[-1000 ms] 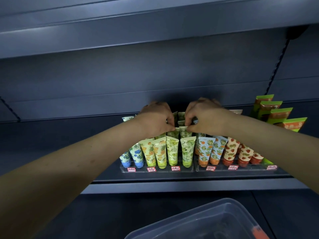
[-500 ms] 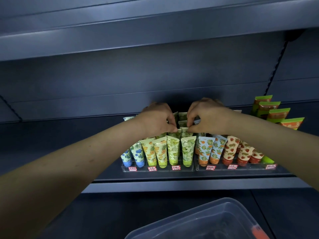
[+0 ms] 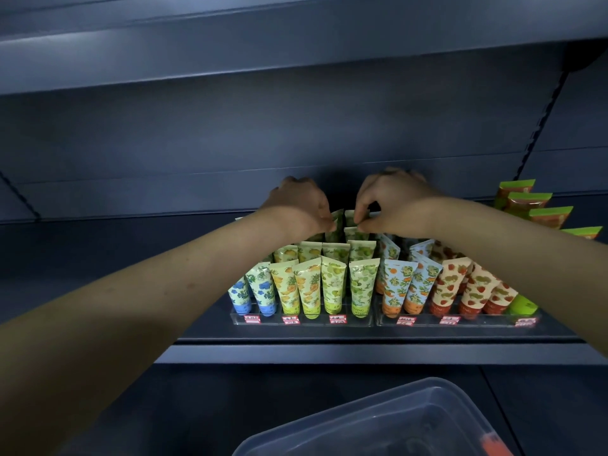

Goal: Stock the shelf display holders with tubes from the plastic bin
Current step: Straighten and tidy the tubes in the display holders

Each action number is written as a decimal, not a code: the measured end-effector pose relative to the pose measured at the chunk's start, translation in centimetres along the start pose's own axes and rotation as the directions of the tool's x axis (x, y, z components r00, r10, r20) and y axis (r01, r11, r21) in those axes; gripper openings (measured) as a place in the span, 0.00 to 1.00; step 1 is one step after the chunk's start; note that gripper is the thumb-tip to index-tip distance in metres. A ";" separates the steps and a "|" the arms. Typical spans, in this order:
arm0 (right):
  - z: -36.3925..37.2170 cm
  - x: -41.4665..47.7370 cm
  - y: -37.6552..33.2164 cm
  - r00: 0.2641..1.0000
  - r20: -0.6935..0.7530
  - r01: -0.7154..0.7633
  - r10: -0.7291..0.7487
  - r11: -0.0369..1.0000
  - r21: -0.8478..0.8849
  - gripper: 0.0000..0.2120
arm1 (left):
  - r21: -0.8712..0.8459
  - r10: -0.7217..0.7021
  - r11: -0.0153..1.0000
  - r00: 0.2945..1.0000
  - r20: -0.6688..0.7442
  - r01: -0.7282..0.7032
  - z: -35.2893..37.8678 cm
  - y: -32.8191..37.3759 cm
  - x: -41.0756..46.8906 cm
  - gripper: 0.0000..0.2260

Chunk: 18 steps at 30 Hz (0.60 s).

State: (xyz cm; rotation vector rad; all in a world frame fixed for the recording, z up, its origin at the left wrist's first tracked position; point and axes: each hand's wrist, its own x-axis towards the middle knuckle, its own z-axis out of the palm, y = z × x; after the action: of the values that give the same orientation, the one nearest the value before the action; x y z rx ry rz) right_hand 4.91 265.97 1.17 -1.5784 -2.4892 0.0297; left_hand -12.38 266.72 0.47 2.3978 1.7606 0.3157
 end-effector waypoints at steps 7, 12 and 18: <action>0.7 0.6 0.0 1.000 0.007 0.017 -0.017 1.000 -0.014 0.04 | -0.026 -0.003 1.000 1.000 0.010 0.003 0.4 0.3 0.3 0.02; 0.4 0.2 0.2 1.000 0.006 0.017 -0.017 1.000 0.015 0.03 | -0.069 -0.020 0.997 1.000 -0.009 0.020 0.8 0.3 0.6 0.04; 0.7 0.0 0.3 1.000 0.010 0.001 -0.001 1.000 0.011 0.03 | -0.098 0.048 0.994 0.999 0.020 -0.046 0.2 0.5 -0.2 0.06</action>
State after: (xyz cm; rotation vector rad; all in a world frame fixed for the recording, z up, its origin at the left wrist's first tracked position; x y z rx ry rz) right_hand 5.06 266.17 0.42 -1.5766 -2.4936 0.0510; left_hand -11.94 266.41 0.37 2.3674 1.6417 0.3700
